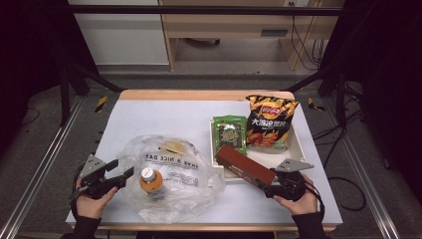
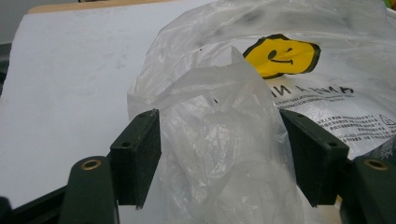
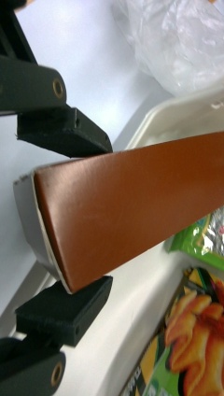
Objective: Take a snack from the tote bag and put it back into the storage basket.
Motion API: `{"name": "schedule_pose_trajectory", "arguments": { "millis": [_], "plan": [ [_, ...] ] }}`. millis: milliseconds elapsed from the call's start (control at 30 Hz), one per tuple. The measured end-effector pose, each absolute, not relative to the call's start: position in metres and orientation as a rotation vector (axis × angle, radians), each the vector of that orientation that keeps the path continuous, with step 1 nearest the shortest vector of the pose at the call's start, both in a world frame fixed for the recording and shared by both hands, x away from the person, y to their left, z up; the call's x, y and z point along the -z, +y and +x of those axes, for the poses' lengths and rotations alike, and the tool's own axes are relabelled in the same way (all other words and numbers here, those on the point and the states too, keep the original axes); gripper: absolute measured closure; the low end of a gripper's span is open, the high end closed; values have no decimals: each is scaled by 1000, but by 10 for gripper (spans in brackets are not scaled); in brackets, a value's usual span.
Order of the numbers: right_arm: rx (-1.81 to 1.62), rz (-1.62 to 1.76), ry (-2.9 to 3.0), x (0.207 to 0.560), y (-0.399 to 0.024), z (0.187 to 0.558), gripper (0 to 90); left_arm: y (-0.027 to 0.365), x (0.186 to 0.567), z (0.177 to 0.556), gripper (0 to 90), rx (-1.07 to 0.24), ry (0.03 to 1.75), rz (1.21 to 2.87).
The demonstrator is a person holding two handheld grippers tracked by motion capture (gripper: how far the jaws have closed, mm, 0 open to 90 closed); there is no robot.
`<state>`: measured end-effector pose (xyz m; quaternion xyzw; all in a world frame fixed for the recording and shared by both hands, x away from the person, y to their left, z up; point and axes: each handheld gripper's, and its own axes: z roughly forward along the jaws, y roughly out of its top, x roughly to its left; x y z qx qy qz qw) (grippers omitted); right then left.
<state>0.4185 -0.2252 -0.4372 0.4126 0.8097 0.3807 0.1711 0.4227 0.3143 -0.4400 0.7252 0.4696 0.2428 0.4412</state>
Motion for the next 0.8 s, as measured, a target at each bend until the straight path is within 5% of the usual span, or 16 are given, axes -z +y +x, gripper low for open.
{"name": "schedule_pose_trajectory", "arguments": {
  "millis": [800],
  "plan": [
    [-1103, 1187, 2200, 441, -237, 435, 301, 311, 444, 425, 307, -591, 1165, 1826]
  ]
}}
